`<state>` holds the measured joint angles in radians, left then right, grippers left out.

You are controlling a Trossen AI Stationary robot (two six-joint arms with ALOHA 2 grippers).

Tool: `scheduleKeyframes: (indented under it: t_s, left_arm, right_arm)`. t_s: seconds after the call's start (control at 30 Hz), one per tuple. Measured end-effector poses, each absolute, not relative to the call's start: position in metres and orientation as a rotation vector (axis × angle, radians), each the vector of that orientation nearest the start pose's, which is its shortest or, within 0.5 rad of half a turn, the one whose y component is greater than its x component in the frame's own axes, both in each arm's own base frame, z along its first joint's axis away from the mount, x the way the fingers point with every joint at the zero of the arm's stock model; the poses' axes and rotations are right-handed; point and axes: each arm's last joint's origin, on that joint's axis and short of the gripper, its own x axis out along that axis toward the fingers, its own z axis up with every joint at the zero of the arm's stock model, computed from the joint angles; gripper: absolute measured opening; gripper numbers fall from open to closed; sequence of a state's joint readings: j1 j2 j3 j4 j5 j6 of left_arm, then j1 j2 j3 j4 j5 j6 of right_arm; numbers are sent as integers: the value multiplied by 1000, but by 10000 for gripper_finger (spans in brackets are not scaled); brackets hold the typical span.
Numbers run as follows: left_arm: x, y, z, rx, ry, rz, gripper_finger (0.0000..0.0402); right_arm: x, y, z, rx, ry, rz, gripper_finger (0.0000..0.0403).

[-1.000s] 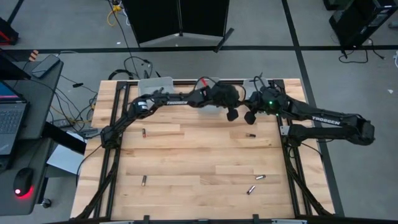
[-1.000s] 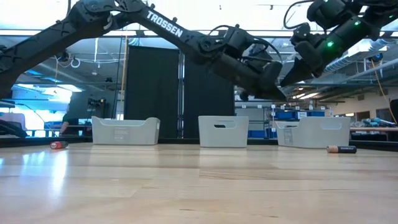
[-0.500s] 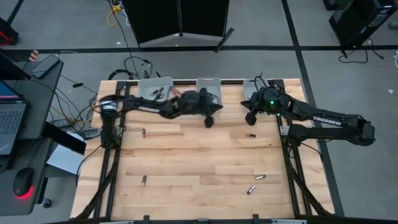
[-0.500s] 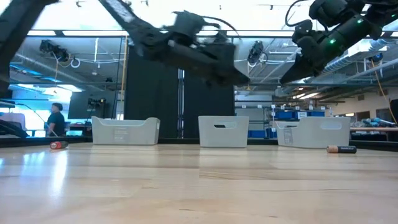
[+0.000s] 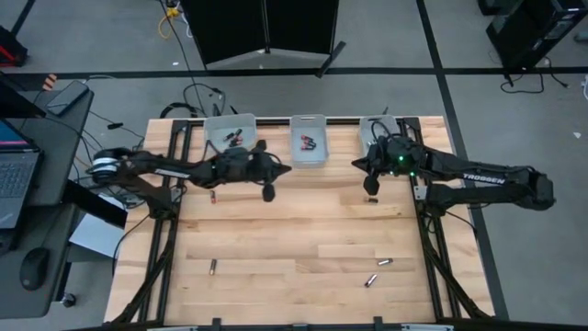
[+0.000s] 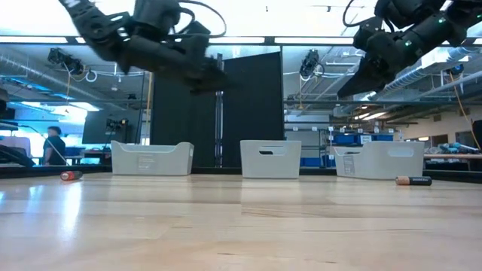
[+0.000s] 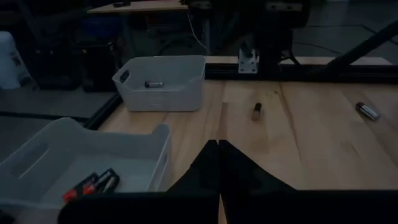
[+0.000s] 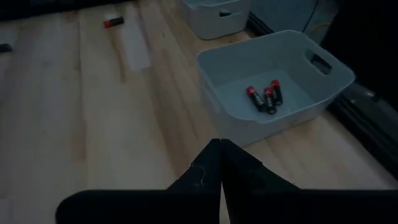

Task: Sort batteries
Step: Put the top black silver battery into the right bin

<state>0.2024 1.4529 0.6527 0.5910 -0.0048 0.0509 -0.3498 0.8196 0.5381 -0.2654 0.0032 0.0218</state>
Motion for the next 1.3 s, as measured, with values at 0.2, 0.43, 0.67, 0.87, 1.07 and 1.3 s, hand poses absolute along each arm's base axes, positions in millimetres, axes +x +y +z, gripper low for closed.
scheduleKeyframes:
  t_s: [0.2, 0.43, 0.67, 0.87, 1.07, 1.3]
  left_arm:
    - [271, 56, 205, 19, 224, 201, 3]
    - [271, 56, 205, 24, 218, 199, 4]
    - [271, 56, 205, 26, 213, 197, 4]
    - [271, 56, 206, 57, 206, 196, 4]
    - [271, 57, 205, 55, 223, 198, 4]
    - [270, 57, 204, 52, 226, 199, 4]
  right_arm:
    - [166, -44, 231, 198, 583, -288, 25]
    - [163, -15, 223, 313, 729, -195, 38]
    - [163, 18, 229, 378, 893, -106, 39]
    - [163, 55, 218, 388, 1038, 8, 44]
    - [160, 94, 200, 446, 1203, 37, 100]
    - [152, 134, 178, 390, 1324, 103, 187]
